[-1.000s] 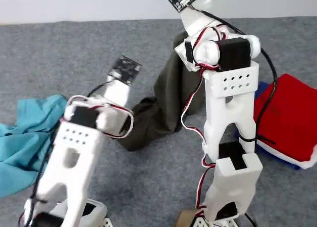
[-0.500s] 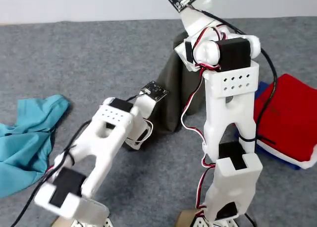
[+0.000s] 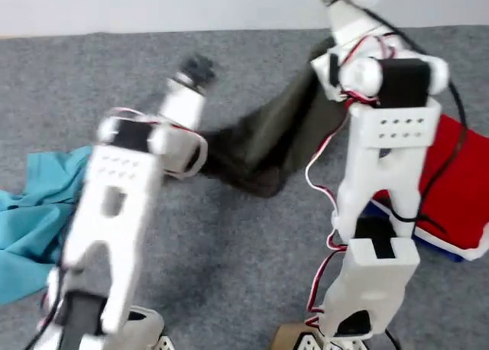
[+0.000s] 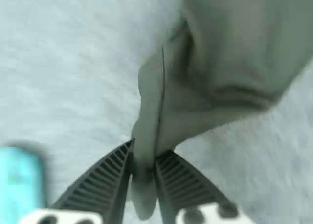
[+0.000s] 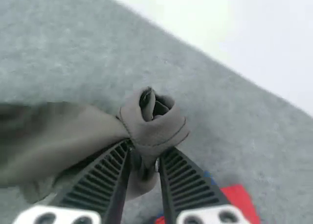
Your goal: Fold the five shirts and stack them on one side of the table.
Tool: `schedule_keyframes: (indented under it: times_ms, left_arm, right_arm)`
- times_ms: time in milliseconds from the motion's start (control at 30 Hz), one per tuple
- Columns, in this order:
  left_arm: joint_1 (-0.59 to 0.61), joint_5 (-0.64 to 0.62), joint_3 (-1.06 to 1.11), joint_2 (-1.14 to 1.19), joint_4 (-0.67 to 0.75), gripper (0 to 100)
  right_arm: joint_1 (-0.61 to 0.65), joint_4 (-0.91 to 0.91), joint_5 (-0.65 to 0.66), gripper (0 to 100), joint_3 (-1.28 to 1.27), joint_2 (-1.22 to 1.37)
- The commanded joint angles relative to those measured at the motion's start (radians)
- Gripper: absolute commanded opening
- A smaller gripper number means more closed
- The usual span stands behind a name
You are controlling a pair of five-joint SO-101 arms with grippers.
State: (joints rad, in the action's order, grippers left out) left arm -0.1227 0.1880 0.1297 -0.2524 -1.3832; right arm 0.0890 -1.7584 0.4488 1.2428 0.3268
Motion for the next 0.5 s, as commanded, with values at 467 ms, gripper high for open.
schedule_keyframes:
  times_ms: [467]
  left_arm:
    - [0.264,-0.002,-0.225,-0.503,0.129,0]
  right_arm:
    - [-0.044,-0.036,0.012,1.0,0.433,-0.114]
